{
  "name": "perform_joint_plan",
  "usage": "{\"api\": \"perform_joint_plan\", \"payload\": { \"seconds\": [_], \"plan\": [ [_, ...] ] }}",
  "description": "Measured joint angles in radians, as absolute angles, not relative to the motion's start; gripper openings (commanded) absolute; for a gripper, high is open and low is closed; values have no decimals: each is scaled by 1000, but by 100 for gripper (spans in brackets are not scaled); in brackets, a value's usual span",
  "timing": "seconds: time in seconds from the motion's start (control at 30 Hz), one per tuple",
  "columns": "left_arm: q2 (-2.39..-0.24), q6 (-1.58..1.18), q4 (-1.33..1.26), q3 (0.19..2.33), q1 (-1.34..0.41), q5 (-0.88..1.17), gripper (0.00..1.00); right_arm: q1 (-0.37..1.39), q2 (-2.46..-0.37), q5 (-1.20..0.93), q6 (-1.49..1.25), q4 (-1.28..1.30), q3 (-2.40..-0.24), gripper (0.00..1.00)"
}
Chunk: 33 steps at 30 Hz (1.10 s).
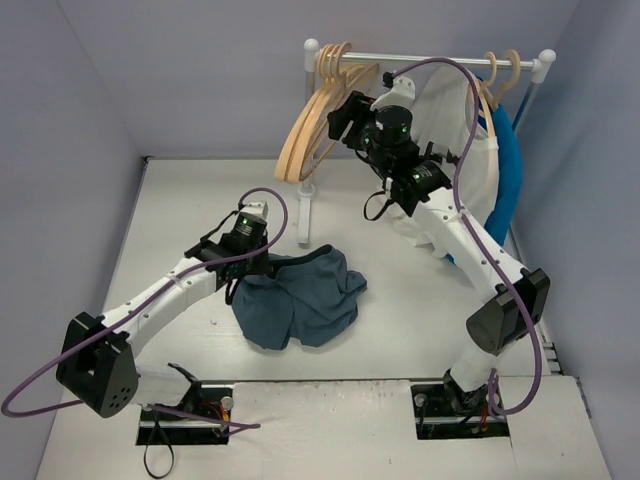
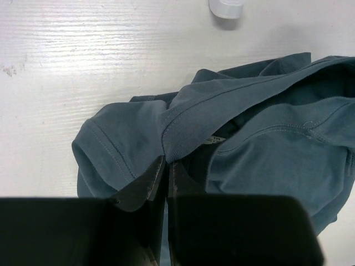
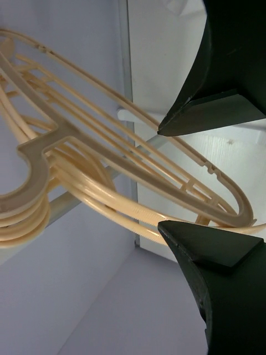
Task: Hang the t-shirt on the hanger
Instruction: Move the hanger to the clothesline.
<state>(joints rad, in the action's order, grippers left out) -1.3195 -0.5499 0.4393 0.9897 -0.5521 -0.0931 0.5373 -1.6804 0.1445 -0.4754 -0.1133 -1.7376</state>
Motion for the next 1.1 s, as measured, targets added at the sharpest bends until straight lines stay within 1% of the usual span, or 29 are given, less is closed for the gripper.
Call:
{"api": "perform_joint_plan", "payload": {
  "seconds": [0.4, 1.1],
  "plan": [
    [-1288, -548, 444, 985, -541, -93, 0, 537, -1796, 124, -533, -139, -1750, 58],
    [-1285, -538, 450, 971, -541, -85, 0, 537, -1801, 114, -563, -199, -1750, 58]
  ]
}}
